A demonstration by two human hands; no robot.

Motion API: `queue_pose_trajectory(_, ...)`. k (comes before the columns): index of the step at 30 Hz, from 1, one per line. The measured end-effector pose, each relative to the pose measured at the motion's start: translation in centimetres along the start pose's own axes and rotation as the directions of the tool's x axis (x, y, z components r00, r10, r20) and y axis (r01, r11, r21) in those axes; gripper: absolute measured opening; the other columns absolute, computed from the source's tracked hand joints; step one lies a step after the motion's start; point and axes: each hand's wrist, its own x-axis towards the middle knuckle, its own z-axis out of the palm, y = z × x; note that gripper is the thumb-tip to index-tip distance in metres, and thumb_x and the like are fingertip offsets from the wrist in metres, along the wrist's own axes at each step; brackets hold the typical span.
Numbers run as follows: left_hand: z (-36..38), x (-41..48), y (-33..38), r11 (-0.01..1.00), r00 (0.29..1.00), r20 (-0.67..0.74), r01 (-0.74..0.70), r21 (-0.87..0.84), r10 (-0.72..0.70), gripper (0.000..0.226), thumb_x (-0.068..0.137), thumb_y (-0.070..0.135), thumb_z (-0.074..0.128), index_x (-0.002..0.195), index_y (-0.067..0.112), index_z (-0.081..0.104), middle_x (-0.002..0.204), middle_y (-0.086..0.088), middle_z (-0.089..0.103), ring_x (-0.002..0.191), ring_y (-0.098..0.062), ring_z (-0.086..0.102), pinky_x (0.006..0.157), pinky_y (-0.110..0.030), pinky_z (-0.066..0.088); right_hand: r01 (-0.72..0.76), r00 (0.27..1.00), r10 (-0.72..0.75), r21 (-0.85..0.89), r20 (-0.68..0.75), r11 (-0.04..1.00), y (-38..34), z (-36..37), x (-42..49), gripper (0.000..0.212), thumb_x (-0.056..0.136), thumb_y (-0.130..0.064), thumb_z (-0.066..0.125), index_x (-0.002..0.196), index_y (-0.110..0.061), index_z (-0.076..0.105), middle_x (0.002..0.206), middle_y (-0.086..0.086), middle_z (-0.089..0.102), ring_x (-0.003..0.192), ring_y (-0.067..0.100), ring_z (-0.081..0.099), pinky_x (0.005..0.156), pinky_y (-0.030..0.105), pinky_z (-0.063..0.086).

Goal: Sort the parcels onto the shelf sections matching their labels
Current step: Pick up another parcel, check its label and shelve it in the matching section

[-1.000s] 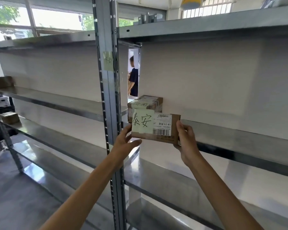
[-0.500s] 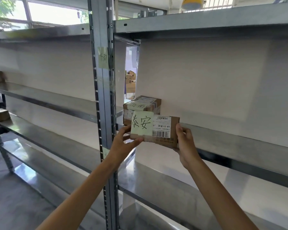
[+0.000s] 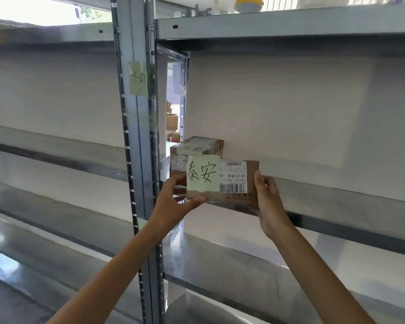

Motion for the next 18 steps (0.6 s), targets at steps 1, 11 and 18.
queue_pose_trajectory(1,-0.2,0.1,-0.2,1.000,1.000,0.016,-0.009,-0.004,0.009,0.060,0.067,0.027,0.080,0.117,0.029,0.046,0.111,0.015,0.055,0.099,-0.003,0.056,0.067,-0.007,0.050,-0.002,1.000,0.001,-0.002,-0.015,1.000,0.1,0.1,-0.3,0.024,0.095,-0.043,0.042,0.103,-0.021,0.046,0.115,0.007,0.064,0.108,0.024,0.061,0.100,0.049,0.046)
queue_pose_trajectory(11,-1.5,-0.9,-1.4,0.998,0.984,0.177,-0.018,-0.066,0.029,0.068,0.058,0.042,0.080,0.116,0.028,0.048,0.109,0.015,0.059,0.103,-0.004,0.057,0.084,-0.019,0.049,-0.014,0.982,0.015,0.004,-0.188,1.000,0.2,0.7,-5.3,0.026,0.097,-0.041,0.039,0.108,-0.017,0.043,0.096,-0.001,0.063,0.086,0.012,0.059,0.092,0.039,0.046)
queue_pose_trajectory(18,-2.3,-1.9,-3.2,0.999,0.962,0.267,-0.051,-0.014,0.053,0.059,0.064,0.039,0.082,0.111,0.034,0.046,0.121,0.009,0.055,0.107,-0.006,0.055,0.088,-0.025,0.051,-0.060,0.968,0.069,0.044,-0.241,0.997,1.9,1.3,-8.6,0.031,0.097,-0.043,0.038,0.117,-0.020,0.045,0.103,-0.002,0.065,0.091,0.010,0.060,0.099,0.043,0.043)
